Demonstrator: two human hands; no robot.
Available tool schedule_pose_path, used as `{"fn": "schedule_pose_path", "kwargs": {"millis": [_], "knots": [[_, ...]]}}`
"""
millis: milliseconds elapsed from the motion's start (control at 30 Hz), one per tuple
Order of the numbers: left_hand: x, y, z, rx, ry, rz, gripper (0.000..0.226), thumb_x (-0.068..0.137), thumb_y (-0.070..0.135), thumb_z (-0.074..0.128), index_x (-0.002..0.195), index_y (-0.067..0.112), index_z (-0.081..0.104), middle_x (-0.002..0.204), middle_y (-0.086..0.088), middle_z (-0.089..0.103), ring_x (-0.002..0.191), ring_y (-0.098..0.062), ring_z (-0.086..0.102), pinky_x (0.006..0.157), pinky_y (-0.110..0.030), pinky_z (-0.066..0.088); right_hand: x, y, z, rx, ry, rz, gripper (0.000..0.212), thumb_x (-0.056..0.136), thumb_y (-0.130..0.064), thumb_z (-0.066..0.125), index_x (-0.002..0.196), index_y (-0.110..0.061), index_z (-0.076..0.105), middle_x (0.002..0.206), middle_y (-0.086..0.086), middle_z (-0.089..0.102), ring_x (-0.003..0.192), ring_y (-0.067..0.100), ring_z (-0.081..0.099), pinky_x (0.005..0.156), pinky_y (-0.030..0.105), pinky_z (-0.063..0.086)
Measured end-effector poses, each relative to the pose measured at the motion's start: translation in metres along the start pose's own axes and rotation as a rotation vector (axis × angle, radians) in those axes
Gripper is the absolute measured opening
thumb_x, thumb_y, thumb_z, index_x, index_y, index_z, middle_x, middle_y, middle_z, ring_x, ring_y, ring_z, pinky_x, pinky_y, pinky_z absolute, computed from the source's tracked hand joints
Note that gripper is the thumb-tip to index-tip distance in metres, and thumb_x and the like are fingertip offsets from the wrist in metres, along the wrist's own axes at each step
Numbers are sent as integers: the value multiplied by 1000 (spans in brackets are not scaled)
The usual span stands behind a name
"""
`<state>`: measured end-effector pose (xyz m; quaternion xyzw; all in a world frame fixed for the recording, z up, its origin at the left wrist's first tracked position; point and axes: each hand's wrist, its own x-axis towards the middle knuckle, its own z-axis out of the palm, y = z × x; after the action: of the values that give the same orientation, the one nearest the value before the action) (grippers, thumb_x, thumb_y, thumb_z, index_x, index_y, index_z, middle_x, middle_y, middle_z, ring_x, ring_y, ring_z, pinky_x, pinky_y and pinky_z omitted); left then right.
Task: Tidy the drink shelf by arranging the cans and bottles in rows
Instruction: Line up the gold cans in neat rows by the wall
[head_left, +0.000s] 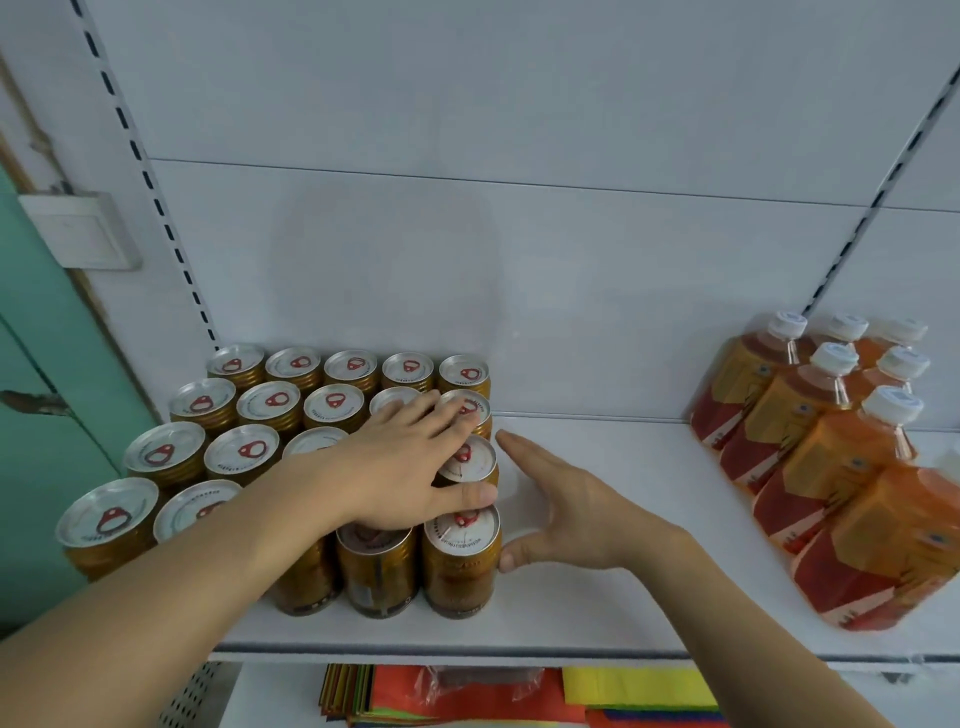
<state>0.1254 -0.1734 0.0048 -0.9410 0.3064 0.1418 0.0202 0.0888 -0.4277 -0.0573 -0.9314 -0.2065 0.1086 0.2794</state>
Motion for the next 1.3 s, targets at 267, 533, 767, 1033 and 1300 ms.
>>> {"fn": "schedule_pose_path", "kwargs": {"millis": [267, 533, 767, 1033, 1300], "knots": [[-1, 2, -4, 27, -54, -22, 105, 85, 92, 16, 166, 34, -18, 172, 9, -28, 158, -15, -29, 131, -49, -9, 7, 3, 4, 6, -48, -121, 119, 75, -80, 78, 164, -59, 1, 170, -39, -6, 161, -3, 4, 130, 30, 20], [11, 4, -7, -7, 22, -87, 106, 80, 96, 0, 167, 36, -13, 171, 9, -31, 158, -16, -30, 131, -55, -6, 38, 28, -31, -63, -7, 5, 147, 61, -88, 82, 170, -38, -3, 174, -26, -8, 159, -5, -3, 131, 26, 9], [14, 1, 0, -1, -12, -93, 94, 88, 87, 1, 166, 37, -16, 170, 11, -31, 158, -13, -30, 130, -52, -9, 66, 24, -28, 24, -12, -128, 139, 61, -90, 74, 168, -44, -3, 166, -33, 0, 153, -12, 2, 122, 14, 8], [16, -1, 1, -46, 24, -88, 92, 93, 87, 11, 167, 38, -11, 173, 10, -26, 158, -13, -28, 131, -54, -6, 66, 25, -31, -9, -31, -149, 133, 70, -80, 79, 166, -46, -5, 165, -35, -1, 150, -16, 2, 120, 7, 7], [-65, -24, -20, -77, 110, -153, 114, 75, 102, 5, 169, 38, 8, 177, 14, 1, 162, -8, -5, 133, -39, 2, 15, -45, -54, -145, 165, -218, 96, 89, -89, 43, 168, -36, 28, 175, -20, 17, 160, -3, 10, 132, 36, 19]]}}
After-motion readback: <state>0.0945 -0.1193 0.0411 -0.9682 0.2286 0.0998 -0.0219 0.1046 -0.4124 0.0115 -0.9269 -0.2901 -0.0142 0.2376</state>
